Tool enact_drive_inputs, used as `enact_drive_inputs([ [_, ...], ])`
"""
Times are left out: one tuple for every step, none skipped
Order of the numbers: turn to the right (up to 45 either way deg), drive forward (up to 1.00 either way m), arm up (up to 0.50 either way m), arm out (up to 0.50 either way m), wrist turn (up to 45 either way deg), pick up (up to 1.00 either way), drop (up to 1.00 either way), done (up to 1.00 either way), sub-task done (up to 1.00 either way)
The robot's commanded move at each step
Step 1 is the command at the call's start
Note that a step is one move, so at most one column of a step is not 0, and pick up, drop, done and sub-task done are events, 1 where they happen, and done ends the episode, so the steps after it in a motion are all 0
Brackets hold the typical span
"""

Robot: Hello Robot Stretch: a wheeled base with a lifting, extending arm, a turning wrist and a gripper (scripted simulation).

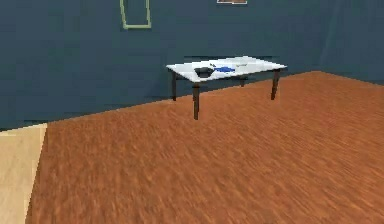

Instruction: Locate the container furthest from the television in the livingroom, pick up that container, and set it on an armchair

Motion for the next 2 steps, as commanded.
enact_drive_inputs([
  [0.0,1.00,0.00,0.00,0.0,0.00,0.00,0.00,0.00],
  [3.0,0.00,0.00,0.00,0.0,0.00,0.00,0.00,0.00],
])
